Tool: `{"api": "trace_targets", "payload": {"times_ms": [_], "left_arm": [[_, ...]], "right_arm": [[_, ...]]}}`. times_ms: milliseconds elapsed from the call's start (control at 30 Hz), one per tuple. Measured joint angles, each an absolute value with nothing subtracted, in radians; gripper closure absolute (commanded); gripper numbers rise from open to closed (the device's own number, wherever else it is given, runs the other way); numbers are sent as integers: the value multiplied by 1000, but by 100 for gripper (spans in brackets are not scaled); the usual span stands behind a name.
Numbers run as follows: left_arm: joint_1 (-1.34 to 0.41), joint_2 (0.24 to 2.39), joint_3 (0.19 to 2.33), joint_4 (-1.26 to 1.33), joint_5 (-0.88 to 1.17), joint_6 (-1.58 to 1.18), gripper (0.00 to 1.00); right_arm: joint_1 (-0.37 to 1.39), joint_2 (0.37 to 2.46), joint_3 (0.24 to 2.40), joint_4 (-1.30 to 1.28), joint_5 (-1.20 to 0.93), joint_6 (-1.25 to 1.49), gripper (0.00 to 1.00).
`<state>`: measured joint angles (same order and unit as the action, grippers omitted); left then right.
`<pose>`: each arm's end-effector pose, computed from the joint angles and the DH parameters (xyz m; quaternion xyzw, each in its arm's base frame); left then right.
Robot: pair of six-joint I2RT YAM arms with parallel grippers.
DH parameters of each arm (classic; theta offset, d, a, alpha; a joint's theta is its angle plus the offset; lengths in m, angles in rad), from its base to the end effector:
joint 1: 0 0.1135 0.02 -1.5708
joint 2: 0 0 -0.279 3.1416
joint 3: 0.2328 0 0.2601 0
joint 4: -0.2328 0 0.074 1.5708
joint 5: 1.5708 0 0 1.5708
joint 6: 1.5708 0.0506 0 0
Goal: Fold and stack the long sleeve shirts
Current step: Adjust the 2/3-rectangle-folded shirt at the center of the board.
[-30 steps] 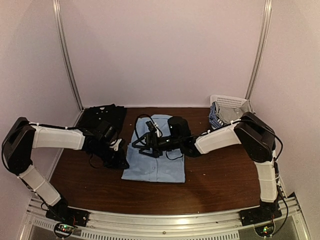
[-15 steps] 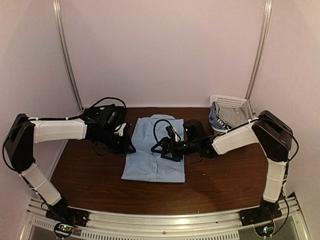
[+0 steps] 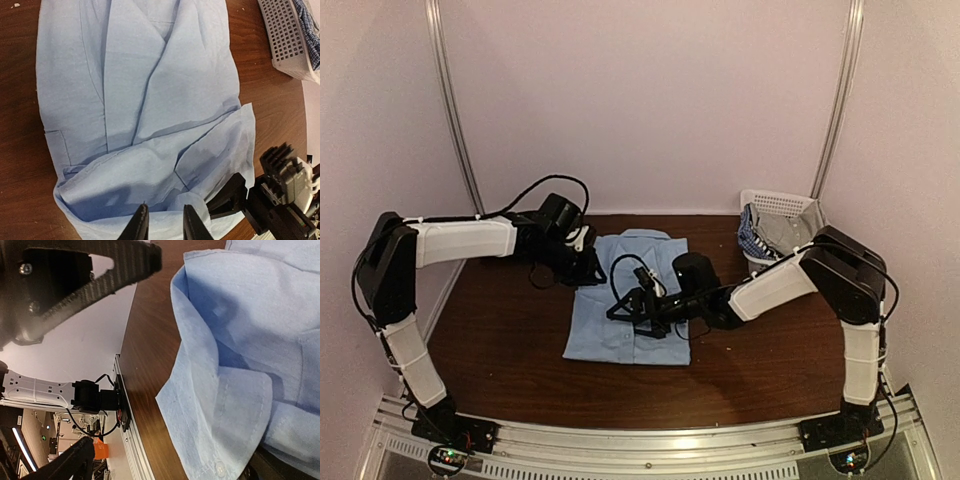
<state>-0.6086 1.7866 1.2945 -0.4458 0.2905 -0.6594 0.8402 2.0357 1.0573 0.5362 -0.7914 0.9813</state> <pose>0.3228 -0.2426 0.2206 0.0212 0.9412 -0.2932 0.1666 0.2636 0.3481 0.1395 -0.1507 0.7923 0.5895 0.0453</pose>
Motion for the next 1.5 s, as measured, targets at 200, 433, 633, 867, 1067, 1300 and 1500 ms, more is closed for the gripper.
{"api": "trace_targets", "payload": {"times_ms": [200,433,633,867,1067,1300,1500], "left_arm": [[-609,1797,1294,-470,290,-655,75],[-609,1797,1291,-474,287,-653,75],[-601,1778,1246,-474,280,-653,75],[-597,1710,1126,-463,296,-662,76],[-597,1677,1032,-443,313,-679,76],[-597,1668,962,-406,318,-698,78],[-597,1668,939,-376,318,-702,79]], "right_arm": [[840,2068,1104,651,-817,1052,1],[840,2109,1189,709,-834,1086,1],[849,2128,1228,706,-839,1095,1],[902,2128,1266,577,-821,999,1],[963,2128,1330,361,-741,844,0],[1010,2128,1371,173,-635,711,0],[1011,2128,1377,104,-555,683,8]]}}
